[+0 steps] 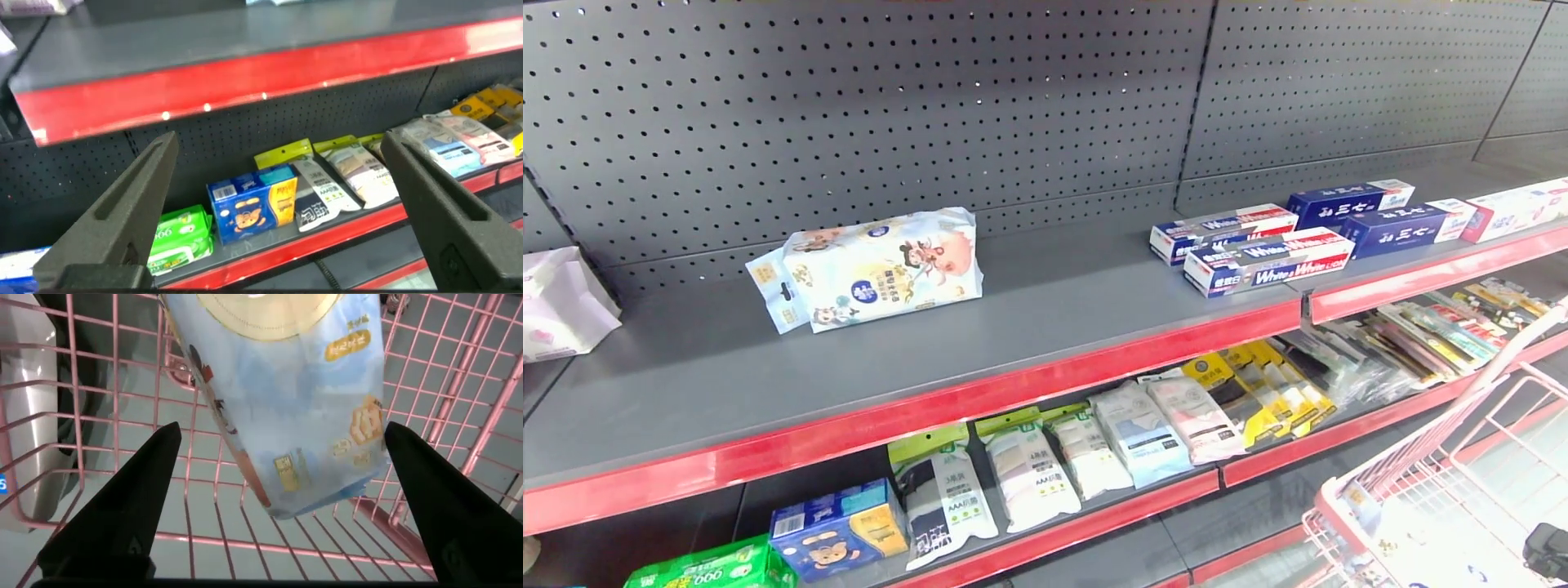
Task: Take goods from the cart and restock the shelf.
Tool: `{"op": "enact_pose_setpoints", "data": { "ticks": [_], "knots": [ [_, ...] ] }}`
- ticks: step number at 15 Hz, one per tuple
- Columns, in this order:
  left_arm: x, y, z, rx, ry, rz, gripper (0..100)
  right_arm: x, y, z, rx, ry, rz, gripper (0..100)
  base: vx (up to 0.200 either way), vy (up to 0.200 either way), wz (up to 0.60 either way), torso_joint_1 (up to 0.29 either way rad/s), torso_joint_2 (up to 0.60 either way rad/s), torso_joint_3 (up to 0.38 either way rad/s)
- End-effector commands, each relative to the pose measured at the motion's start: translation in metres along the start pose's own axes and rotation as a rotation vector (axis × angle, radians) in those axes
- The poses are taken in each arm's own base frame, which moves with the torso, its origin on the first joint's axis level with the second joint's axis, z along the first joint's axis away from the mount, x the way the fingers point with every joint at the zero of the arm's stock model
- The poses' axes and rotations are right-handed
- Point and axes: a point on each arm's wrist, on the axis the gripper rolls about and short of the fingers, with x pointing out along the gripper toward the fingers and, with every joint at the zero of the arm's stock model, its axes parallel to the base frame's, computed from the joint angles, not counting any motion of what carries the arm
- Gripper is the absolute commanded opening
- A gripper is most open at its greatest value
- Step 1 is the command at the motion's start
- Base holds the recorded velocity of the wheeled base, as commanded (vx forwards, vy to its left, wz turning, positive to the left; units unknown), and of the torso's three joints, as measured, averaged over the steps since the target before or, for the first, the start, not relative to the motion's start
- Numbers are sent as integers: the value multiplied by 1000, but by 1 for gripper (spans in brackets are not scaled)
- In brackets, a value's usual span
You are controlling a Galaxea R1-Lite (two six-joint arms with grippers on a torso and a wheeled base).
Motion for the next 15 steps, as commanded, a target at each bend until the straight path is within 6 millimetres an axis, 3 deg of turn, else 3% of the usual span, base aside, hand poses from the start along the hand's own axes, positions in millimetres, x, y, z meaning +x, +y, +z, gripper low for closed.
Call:
{"op": "enact_pose_setpoints", "data": {
  "ticks": [1, 5, 15],
  "knots": [
    [0, 0, 0, 0, 1, 0, 100, 0, 0, 0, 0, -1, -2, 100, 0, 0, 0, -227, 520, 295],
    [0, 0, 0, 0, 1, 0, 100, 1, -2, 1, 11, -52, 10, 100, 0, 0, 0, -102, 234, 129],
    [0, 0, 0, 0, 1, 0, 100, 14, -5, -2, 31, -88, 44, 100, 0, 0, 0, -2, 5, 2]
  ]
}}
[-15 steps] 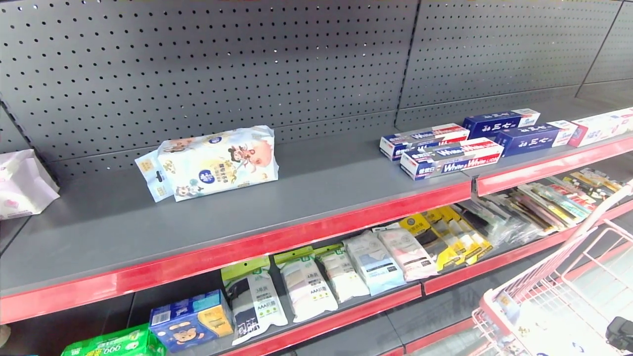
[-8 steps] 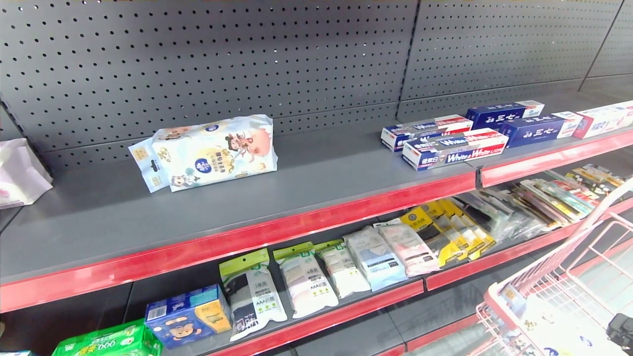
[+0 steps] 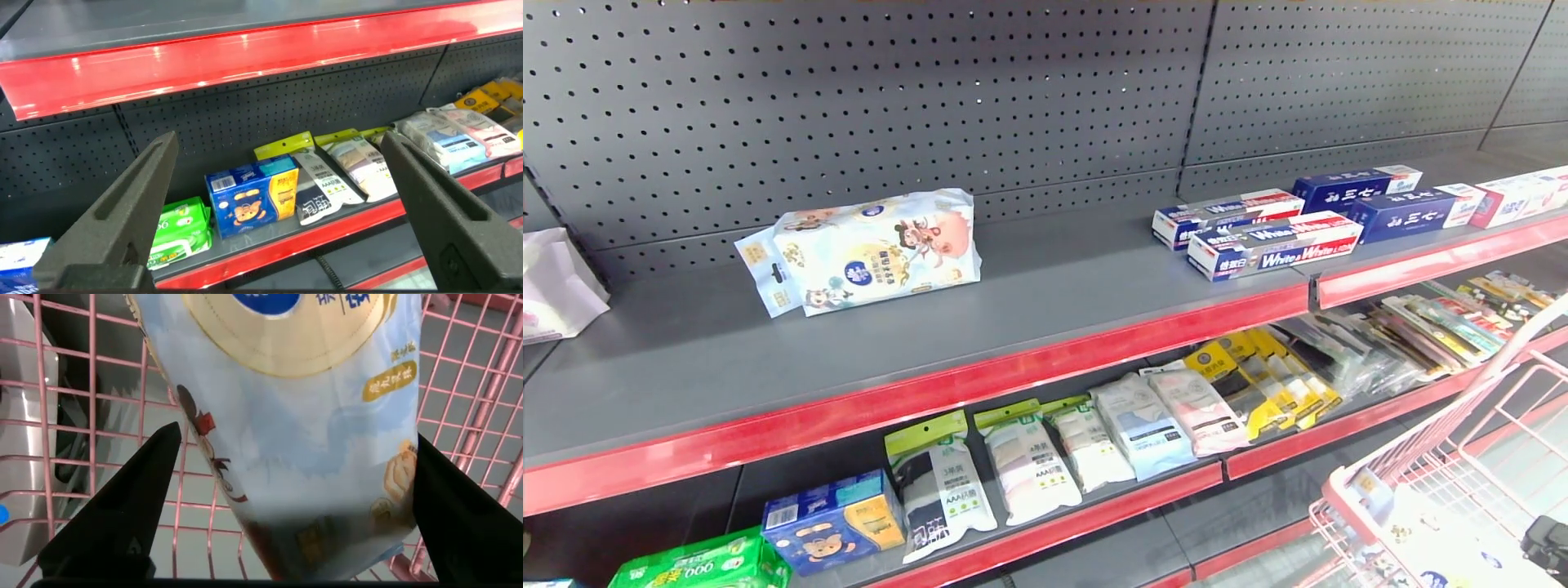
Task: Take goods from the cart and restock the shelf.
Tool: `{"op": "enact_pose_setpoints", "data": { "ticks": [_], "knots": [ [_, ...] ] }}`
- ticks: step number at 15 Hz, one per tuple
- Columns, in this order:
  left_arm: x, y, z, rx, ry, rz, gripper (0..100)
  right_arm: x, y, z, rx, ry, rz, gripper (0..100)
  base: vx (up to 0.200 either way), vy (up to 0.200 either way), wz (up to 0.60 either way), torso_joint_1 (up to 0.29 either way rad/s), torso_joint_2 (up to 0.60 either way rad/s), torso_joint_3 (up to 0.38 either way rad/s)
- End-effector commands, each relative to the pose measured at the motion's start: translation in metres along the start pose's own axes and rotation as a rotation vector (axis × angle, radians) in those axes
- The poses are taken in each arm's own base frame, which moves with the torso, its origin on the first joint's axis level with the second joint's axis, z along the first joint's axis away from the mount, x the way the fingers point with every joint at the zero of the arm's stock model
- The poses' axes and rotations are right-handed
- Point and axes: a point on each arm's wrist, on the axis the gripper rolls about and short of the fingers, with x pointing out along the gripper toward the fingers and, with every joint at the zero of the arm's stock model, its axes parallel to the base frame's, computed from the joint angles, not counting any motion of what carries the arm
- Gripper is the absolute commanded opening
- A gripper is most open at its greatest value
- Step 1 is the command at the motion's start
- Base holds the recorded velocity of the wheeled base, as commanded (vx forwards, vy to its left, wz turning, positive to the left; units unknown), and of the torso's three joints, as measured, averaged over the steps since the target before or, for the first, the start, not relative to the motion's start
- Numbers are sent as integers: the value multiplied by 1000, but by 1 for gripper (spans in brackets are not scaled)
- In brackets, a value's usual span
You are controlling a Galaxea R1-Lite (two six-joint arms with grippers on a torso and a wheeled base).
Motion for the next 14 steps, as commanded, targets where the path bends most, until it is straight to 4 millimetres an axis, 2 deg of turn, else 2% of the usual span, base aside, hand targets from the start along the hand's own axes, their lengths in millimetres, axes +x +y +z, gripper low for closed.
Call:
{"op": "enact_pose_setpoints", "data": {
  "ticks": [1, 11, 12, 14],
  "knots": [
    [0, 0, 0, 0, 1, 0, 100, 4, 3, -1, 20, -29, 26, 100, 0, 0, 0, 0, 0, 0],
    [0, 0, 0, 0, 1, 0, 100, 13, 5, -3, 48, -51, 63, 100, 0, 0, 0, 0, 0, 0],
    [0, 0, 0, 0, 1, 0, 100, 13, 4, -2, 49, -51, 61, 0, 0, 0, 0, 0, 0, 0],
    [0, 0, 0, 0, 1, 0, 100, 14, 5, -2, 48, -49, 63, 0, 0, 0, 0, 0, 0, 0]
  ]
}}
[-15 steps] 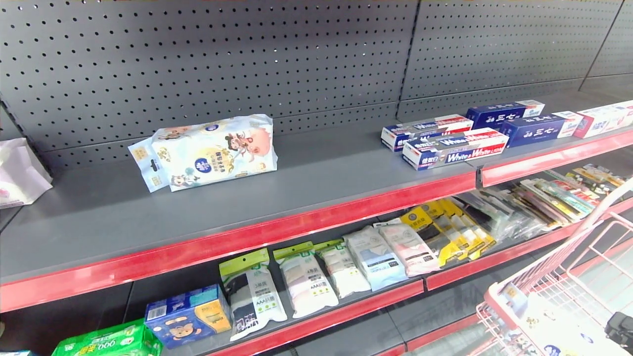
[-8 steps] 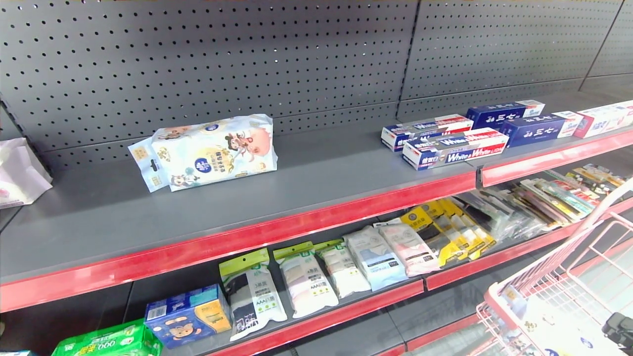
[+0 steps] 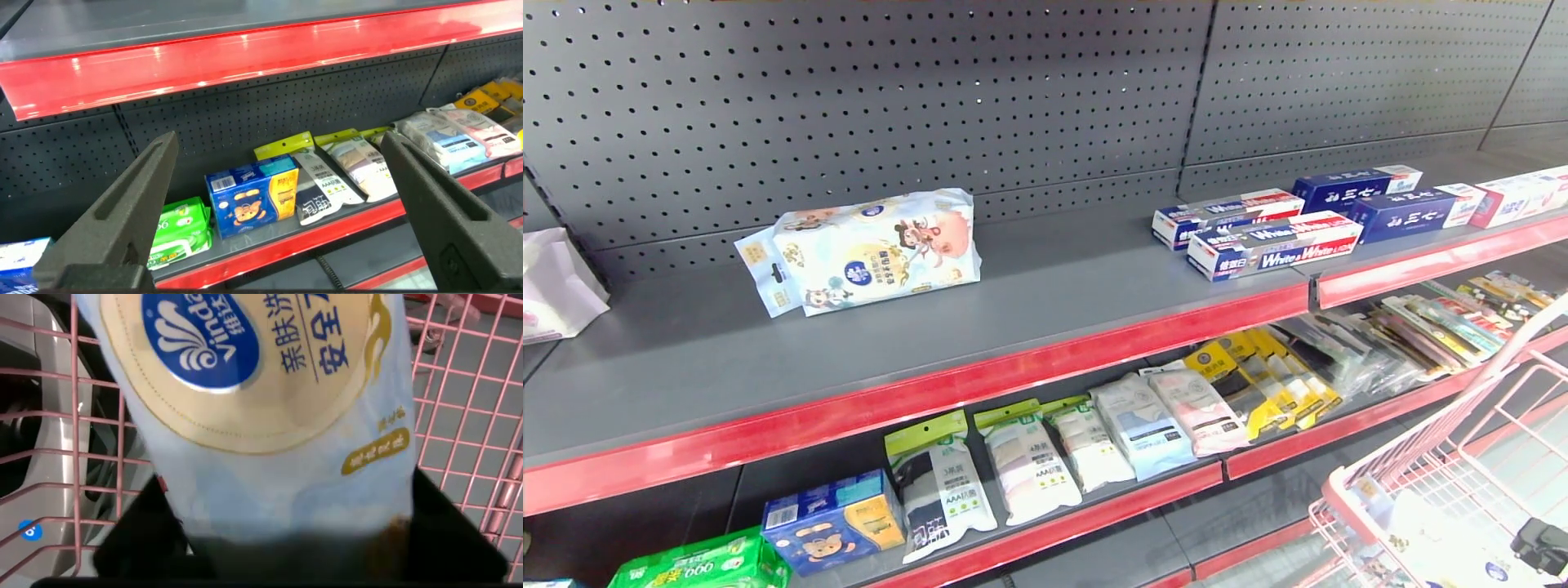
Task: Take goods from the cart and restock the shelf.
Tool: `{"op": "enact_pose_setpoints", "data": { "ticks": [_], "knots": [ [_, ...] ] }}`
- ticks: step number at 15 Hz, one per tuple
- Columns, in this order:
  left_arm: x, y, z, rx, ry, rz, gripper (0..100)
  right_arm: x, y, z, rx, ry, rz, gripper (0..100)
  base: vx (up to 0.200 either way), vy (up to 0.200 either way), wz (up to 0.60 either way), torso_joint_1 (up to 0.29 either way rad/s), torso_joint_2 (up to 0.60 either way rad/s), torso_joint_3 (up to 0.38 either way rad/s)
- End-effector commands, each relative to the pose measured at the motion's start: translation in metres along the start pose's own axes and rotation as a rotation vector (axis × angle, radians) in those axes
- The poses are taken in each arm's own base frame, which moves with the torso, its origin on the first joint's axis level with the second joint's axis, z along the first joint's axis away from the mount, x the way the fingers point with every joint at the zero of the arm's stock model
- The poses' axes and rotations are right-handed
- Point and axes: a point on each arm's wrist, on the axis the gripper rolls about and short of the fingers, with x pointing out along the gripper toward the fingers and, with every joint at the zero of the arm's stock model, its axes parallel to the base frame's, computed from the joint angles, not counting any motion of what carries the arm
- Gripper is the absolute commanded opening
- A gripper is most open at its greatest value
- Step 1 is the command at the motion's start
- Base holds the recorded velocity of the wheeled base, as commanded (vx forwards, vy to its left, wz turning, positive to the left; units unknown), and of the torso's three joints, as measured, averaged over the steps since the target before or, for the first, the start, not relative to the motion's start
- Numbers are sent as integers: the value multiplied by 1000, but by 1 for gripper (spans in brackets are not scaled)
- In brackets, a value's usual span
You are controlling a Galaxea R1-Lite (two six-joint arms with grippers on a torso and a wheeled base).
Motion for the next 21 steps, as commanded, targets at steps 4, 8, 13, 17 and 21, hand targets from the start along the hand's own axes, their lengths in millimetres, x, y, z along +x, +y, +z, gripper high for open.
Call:
{"op": "enact_pose_setpoints", "data": {
  "ticks": [4, 8, 13, 17, 21],
  "knots": [
    [0, 0, 0, 0, 1, 0, 100, -3, 1, 0, 38, 4, -5, 0, 0, 0, 0, 0, 0, 0],
    [0, 0, 0, 0, 1, 0, 100, -38, -6, 18, 141, -42, -139, 0, 0, 0, 0, 0, 0, 0],
    [0, 0, 0, 0, 1, 0, 100, -78, 23, 36, 135, -58, -191, 0, 0, 0, 0, 0, 0, 0],
    [0, 0, 0, 0, 1, 0, 100, -111, 45, 51, 108, -128, -277, 0, 0, 0, 0, 0, 0, 0],
    [0, 0, 0, 0, 1, 0, 100, -136, 64, 74, 210, -230, -361, 0, 0, 0, 0, 0, 0, 0]
  ]
}}
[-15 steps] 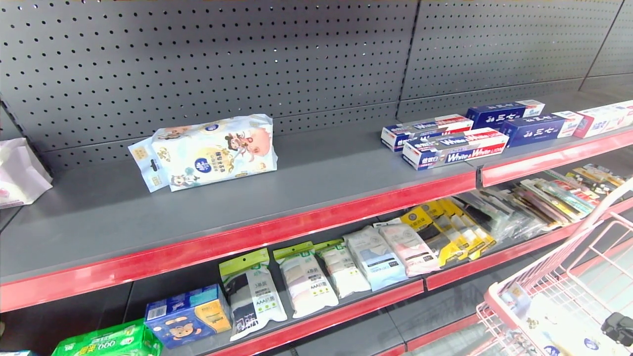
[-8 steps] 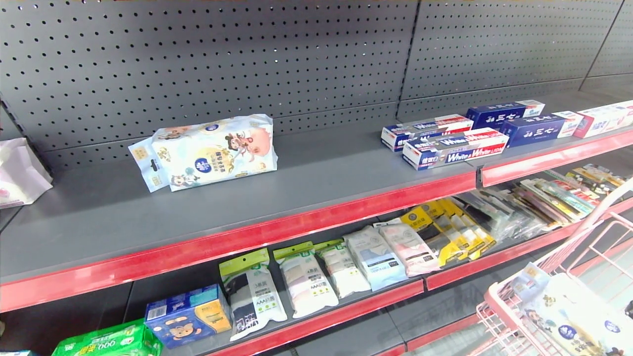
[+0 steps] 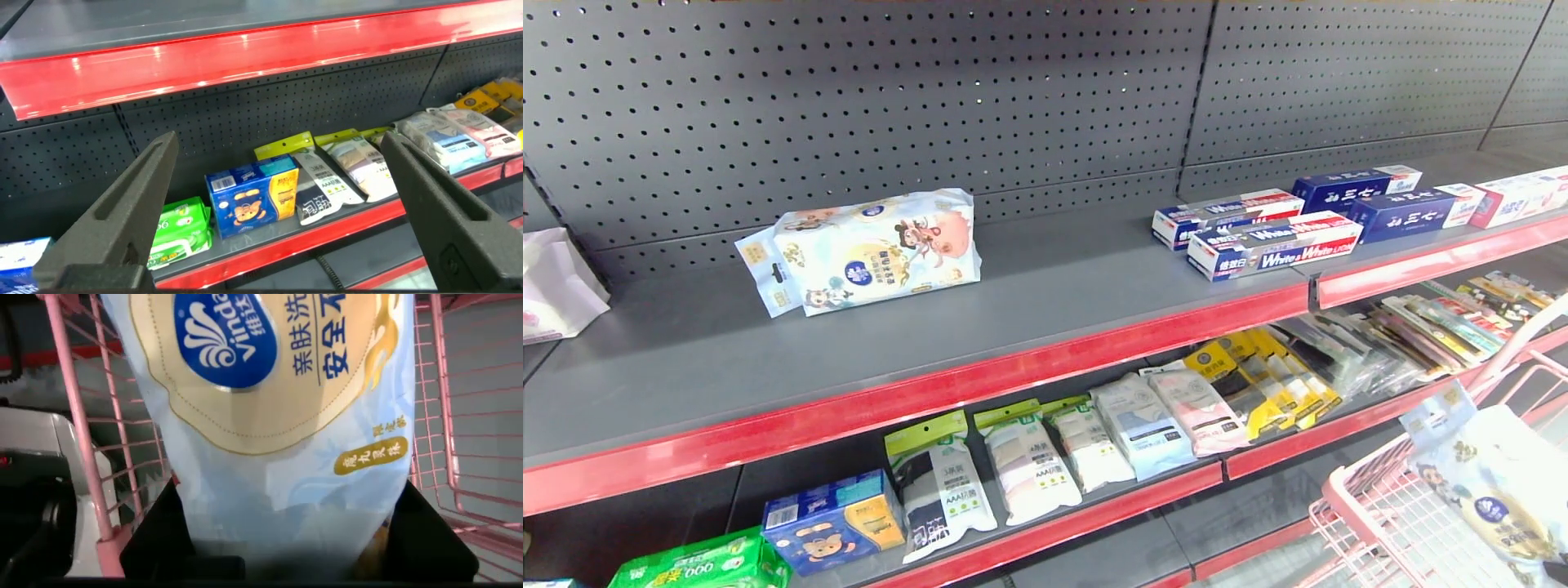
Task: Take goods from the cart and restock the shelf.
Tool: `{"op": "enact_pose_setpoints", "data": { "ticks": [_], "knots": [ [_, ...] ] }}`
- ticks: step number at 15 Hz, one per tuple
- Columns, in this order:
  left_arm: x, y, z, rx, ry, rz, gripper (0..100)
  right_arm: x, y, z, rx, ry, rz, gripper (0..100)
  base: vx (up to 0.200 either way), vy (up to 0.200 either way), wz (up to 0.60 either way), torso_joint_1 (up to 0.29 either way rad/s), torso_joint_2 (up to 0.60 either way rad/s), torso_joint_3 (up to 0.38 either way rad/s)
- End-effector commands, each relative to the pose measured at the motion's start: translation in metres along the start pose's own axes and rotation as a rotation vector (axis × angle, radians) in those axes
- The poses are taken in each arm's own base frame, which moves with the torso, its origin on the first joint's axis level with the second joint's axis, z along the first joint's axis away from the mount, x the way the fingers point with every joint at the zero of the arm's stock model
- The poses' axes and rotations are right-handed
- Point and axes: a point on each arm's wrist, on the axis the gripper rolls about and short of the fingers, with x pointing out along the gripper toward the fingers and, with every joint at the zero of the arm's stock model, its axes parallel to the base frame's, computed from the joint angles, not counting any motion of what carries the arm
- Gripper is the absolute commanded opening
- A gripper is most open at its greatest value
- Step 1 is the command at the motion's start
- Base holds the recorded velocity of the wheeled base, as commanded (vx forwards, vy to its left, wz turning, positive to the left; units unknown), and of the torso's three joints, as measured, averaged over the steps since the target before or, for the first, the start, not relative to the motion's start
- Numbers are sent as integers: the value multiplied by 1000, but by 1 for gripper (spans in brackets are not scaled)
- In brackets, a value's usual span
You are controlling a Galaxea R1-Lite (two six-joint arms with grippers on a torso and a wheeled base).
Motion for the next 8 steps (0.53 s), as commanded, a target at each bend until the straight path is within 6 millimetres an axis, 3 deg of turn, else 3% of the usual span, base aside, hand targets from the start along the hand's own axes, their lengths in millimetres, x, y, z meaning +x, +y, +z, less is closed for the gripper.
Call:
{"op": "enact_pose_setpoints", "data": {
  "ticks": [1, 5, 8],
  "knots": [
    [0, 0, 0, 0, 1, 0, 100, -23, 20, 29, -23, -122, -60, 0, 0, 0, 0, 0, 0, 0],
    [0, 0, 0, 0, 1, 0, 100, -54, 76, 76, 37, -287, -130, 0, 0, 0, 0, 0, 0, 0],
    [0, 0, 0, 0, 1, 0, 100, -72, 94, 89, -11, -389, -166, 0, 0, 0, 0, 0, 0, 0]
  ]
}}
